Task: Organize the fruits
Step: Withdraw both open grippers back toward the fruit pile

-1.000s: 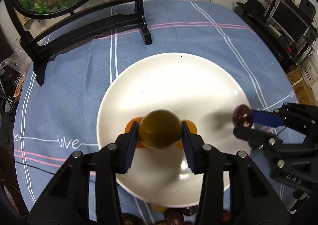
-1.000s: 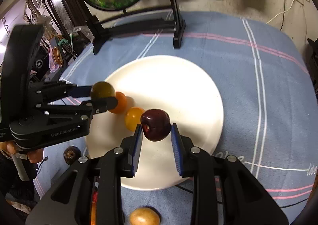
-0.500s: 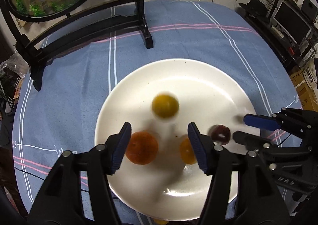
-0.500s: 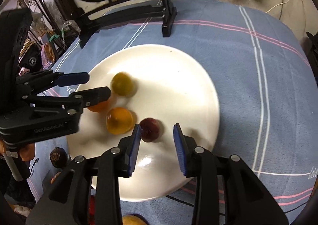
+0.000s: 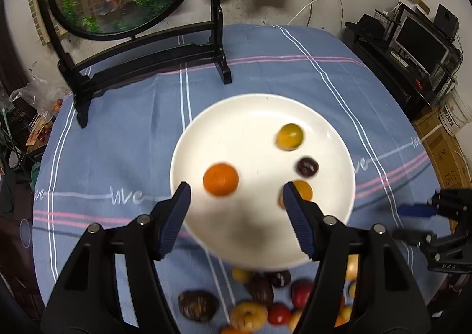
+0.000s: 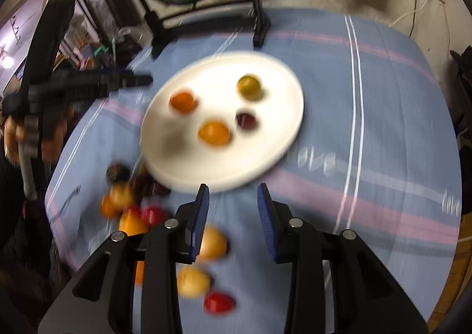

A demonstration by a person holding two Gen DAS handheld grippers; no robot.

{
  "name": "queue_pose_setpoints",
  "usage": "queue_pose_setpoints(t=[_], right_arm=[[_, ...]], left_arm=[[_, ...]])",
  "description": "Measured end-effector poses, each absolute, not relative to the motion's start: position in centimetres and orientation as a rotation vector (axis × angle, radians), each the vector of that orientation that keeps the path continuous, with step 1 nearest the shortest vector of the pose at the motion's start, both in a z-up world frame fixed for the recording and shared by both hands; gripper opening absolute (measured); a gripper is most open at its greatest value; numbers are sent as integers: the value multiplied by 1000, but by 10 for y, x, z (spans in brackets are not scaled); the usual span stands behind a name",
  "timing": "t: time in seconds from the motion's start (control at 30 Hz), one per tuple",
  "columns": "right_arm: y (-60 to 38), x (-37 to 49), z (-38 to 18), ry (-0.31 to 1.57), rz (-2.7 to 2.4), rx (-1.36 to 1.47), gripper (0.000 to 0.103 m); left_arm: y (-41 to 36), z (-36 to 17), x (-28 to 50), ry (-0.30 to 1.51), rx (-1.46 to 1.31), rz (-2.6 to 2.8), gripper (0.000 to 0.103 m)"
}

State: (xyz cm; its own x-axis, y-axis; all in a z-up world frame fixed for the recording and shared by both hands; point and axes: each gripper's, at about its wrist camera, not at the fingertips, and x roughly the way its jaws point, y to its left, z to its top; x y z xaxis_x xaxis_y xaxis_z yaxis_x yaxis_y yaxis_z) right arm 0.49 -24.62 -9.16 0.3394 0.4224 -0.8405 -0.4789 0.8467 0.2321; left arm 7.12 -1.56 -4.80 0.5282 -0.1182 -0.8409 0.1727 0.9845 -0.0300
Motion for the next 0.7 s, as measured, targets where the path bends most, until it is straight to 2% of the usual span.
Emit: queue_pose_setpoints(t=[0.27,0.5,0.6,0.7], right_arm=[[-253,-65,-133,1194,627,-171,35],[-242,-74,-150,1187,650,-236,35],[-238,-71,-151,1165,646,-268,38],[-237,-66,-152,1152,654,-289,49]], left_arm=[[-10,-57,3,1052,38,-195,68],[-13,-83,-50,1145,26,-223,68],[-18,-88,-66,1159,45,-246,68],[-27,-93,-83,1173,51,-282,69]])
